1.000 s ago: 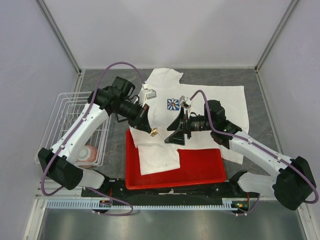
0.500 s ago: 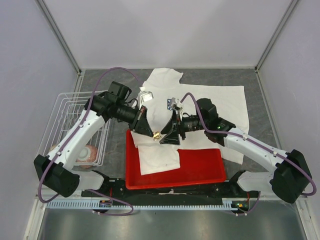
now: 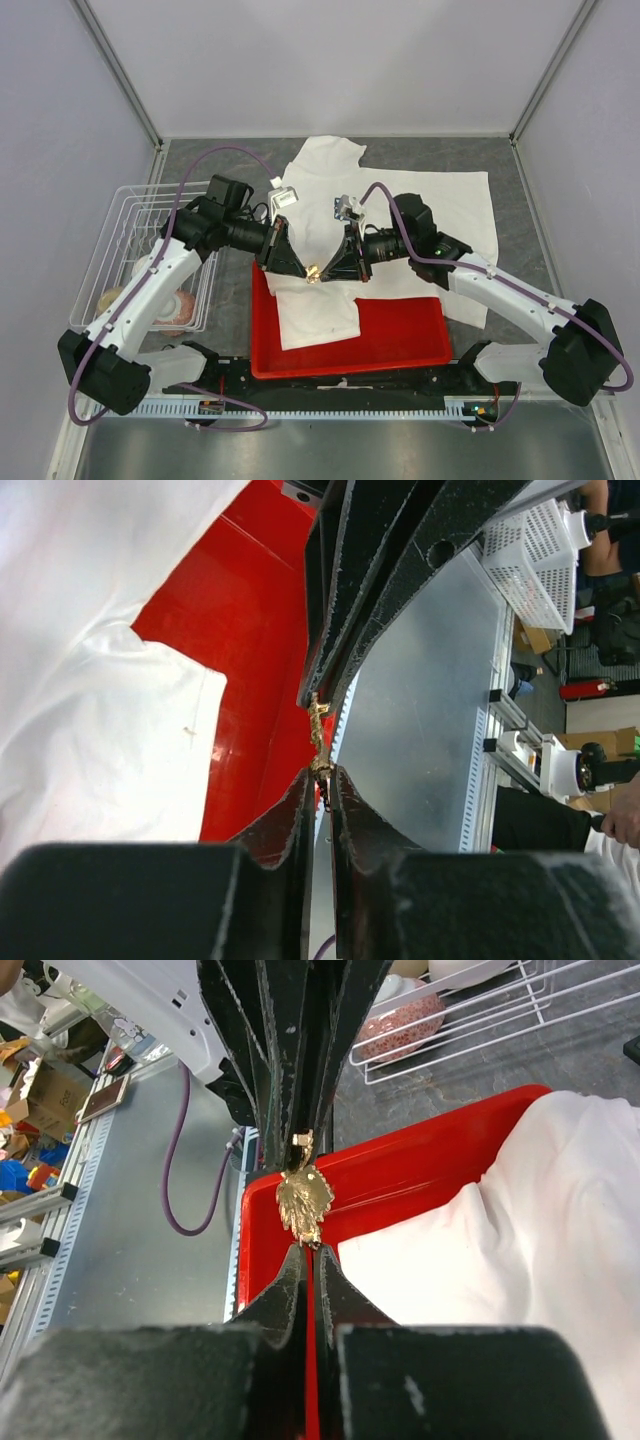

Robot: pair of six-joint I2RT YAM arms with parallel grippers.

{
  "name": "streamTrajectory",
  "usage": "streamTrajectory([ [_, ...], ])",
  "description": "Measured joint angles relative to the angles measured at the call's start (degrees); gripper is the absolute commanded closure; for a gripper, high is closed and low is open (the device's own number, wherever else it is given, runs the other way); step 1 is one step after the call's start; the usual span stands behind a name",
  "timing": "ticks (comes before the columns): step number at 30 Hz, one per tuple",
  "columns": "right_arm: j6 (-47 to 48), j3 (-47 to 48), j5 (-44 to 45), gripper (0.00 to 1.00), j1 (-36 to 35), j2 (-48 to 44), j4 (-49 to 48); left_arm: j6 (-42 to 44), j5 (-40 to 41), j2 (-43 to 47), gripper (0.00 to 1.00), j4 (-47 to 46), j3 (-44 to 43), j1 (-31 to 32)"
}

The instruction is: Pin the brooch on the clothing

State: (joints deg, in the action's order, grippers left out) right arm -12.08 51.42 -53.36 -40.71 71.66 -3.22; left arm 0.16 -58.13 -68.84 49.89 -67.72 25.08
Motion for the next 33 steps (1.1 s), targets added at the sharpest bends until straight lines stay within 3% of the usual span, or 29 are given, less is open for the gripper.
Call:
streamTrajectory([
  [2,0.96,0.79,-0.33,1.00,0.00,0.17,1.42,-0.15,-0.90,0.33,0.64,-0.59,0.63,0.02],
  [5,3.74,2.64,-0.42,1.00,0.00,0.52,4.35,-0.04,-1.51,1.31,0.53,-0.85,1.70,0.07],
  [9,8.46,5.11,-0.83,1.00,0.00,0.52,9.25,0.90,-1.60,3.45,0.49,-0.74,2.86,0.04],
  [11,11.69,6.12,-1.05,1.00,-0.09,0.52,12.55,1.90,-1.64,3.91,0.41,-0.70,2.84,0.04],
  [21,30.80,10.86,-0.33,1.00,-6.40,0.63,31.36,10.25,-4.02,0.09,0.33,5.25,-0.52,0.04],
  [33,44.24,18.38,3.96,1.00,-11.54,5.05,46.01,12.04,-6.93,-2.60,0.35,9.14,2.75,7.02],
])
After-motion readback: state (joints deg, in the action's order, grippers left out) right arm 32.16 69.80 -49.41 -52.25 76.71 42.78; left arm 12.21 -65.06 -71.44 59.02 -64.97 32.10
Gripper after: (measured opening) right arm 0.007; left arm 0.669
